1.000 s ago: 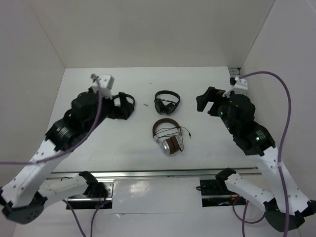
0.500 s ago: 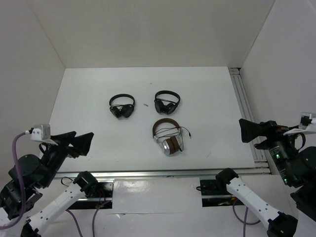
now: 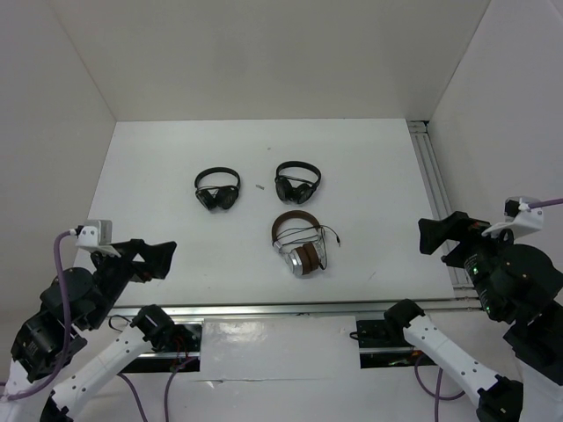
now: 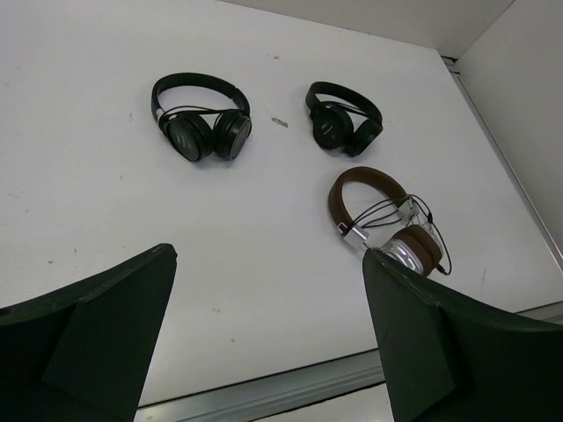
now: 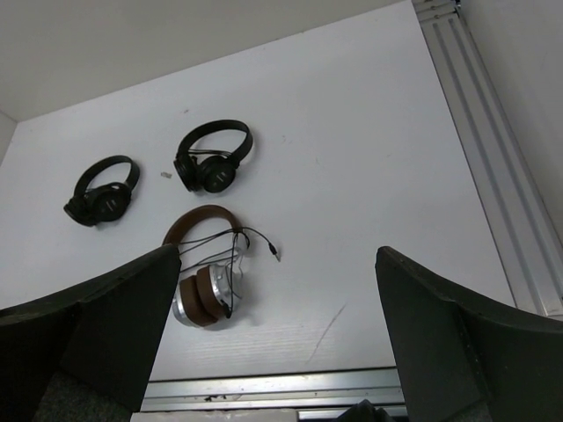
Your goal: Wrap the headphones
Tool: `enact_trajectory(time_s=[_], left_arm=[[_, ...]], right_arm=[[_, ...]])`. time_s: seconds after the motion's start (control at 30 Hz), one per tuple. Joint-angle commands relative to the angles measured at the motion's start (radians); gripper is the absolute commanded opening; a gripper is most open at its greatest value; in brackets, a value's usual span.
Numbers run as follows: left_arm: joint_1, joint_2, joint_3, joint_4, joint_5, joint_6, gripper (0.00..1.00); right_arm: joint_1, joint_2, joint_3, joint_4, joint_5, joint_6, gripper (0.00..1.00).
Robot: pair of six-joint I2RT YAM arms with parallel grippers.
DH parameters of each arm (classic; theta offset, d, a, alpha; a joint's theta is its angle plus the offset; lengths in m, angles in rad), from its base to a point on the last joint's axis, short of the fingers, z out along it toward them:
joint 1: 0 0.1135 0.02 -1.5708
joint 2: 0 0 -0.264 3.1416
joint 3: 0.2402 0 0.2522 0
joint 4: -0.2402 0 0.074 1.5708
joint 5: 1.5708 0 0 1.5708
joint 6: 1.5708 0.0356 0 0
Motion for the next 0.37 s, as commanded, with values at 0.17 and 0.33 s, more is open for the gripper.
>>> enact_trajectory(time_s=[0.17,0.33], left_arm=[[0.006,-0.009,-0.019,0.054,-0.015,0.007,1.0],[0.006,-0.027,-0.028,0.054,-0.025,-0.002,1.0]], right_arm=[[0.008,-0.011,0.001,-0.009,0.041,-0.003,0.99],[0.008,-0.002,-0.019,0.011,0.021,-0.003,0.99]])
